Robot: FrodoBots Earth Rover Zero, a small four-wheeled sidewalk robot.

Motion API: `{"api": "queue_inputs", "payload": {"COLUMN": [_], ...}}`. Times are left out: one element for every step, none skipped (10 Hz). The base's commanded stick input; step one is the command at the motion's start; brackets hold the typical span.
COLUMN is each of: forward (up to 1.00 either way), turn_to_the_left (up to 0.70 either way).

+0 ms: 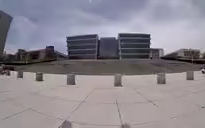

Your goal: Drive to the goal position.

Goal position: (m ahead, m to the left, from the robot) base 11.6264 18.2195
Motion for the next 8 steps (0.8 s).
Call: {"api": "queue_inputs", "payload": {"forward": [0.7, 0.7, 0.7, 0.7, 0.7, 0.7, 0.7, 0.7], "turn_to_the_left": [0.0, 0.0, 0.0, 0.0, 0.0, 0.0, 0.0, 0.0]}}
